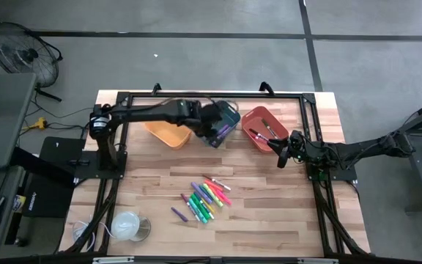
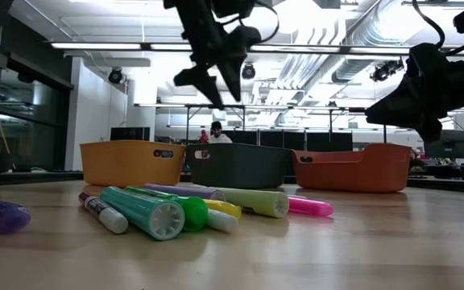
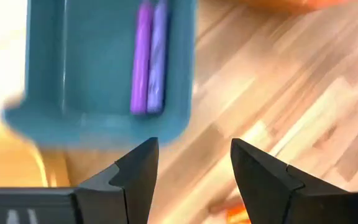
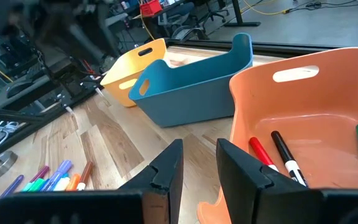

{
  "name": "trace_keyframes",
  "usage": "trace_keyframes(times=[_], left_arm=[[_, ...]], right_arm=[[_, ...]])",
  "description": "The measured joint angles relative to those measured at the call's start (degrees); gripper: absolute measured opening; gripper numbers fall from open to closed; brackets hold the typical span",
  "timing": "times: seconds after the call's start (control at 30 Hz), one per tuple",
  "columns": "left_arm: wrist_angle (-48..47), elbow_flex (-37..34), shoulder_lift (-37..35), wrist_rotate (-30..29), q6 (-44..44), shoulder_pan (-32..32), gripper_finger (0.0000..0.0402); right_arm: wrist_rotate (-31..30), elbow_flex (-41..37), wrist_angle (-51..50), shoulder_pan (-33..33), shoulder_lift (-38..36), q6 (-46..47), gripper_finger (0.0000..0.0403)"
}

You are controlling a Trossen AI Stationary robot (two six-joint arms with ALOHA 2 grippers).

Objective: Pick & Place Markers
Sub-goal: Put the purple pen into the yellow bin

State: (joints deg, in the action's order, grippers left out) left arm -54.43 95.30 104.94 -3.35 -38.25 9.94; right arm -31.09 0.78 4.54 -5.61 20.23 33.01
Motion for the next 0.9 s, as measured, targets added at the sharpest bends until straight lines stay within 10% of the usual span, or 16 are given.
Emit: trace_keyframes(times=[0.9], left_arm=[[-4.5,-20.0,-9.9,-5.5,-72.0,-33.7,0.0197]], right_arm=[[0.0,0.0,0.2,0.0,0.0,0.0,0.0085]])
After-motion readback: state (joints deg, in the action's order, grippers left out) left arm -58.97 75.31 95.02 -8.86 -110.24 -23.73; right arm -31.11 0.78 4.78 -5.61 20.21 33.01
